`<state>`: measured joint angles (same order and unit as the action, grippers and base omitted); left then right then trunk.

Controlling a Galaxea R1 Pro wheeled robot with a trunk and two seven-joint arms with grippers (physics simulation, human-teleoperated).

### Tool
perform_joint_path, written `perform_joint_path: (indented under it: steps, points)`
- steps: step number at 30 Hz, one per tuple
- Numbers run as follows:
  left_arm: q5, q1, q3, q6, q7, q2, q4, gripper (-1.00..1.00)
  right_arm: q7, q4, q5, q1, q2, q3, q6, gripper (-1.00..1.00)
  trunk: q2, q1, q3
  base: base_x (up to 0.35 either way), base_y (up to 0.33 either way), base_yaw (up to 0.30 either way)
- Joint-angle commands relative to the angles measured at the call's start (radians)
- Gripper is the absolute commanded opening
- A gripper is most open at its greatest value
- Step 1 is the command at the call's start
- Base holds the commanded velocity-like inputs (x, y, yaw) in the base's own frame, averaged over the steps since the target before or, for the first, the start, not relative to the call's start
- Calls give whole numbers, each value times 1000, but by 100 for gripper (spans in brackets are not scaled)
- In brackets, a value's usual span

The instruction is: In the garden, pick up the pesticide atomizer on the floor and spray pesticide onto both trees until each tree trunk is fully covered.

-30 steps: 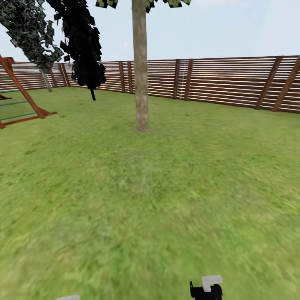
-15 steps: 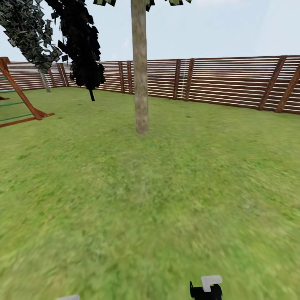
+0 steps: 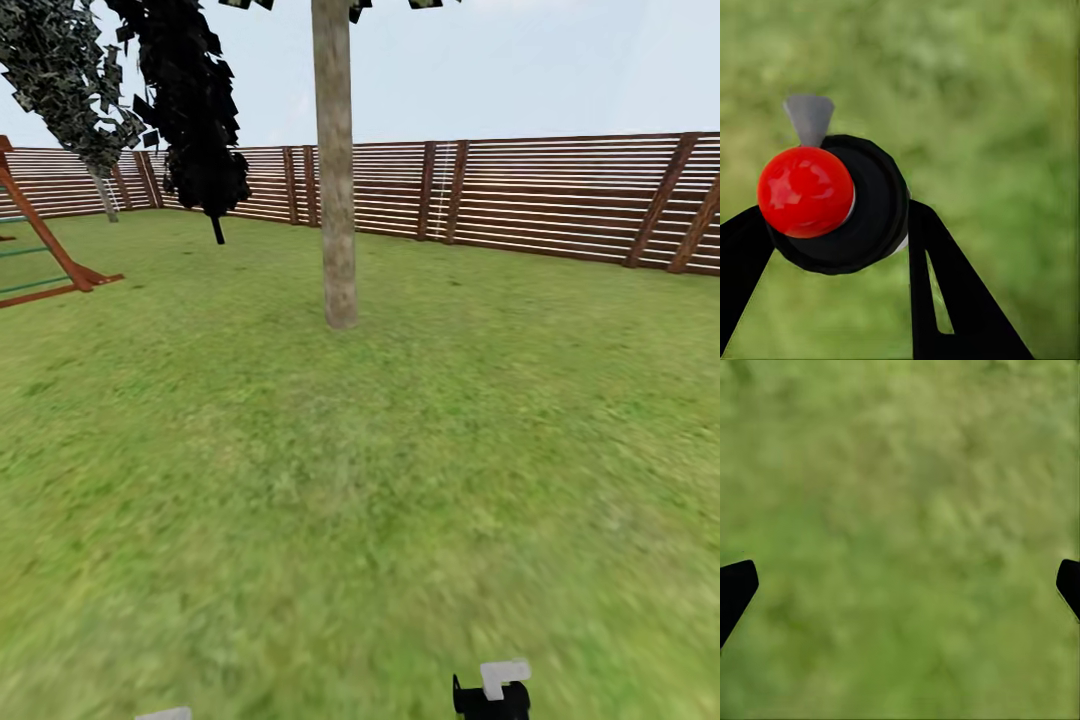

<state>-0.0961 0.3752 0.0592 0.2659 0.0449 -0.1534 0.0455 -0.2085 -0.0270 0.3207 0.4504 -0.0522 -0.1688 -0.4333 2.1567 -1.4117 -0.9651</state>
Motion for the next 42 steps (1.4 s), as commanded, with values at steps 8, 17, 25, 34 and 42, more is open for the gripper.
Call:
perform_joint_path:
  steps: [8, 17, 25, 34, 42]
  points:
    - [-7, 1, 5, 3, 5, -1, 0, -100, -6, 1, 9, 1, 0, -8, -2, 100, 0, 0, -1, 338, 0, 0]
    - [-7, 1, 6, 3, 5, -1, 1, -100, -6, 1, 10, 1, 3, -8, -2, 100, 0, 0, -1, 338, 0, 0]
    - [-7, 1, 7, 3, 4, -2, 1, -100, -6, 1, 14, 1, 2, -8, -2, 100, 0, 0, -1, 338, 0, 2]
    - [-7, 1, 7, 3, 4, -3, 1, -100, -6, 1, 14, 1, 2, -8, -2, 100, 0, 0, -1, 338, 0, 143]
    - [-7, 1, 7, 3, 4, -3, 2, -100, -6, 1, 15, 1, 4, -8, -2, 100, 0, 0, -1, 338, 0, 5]
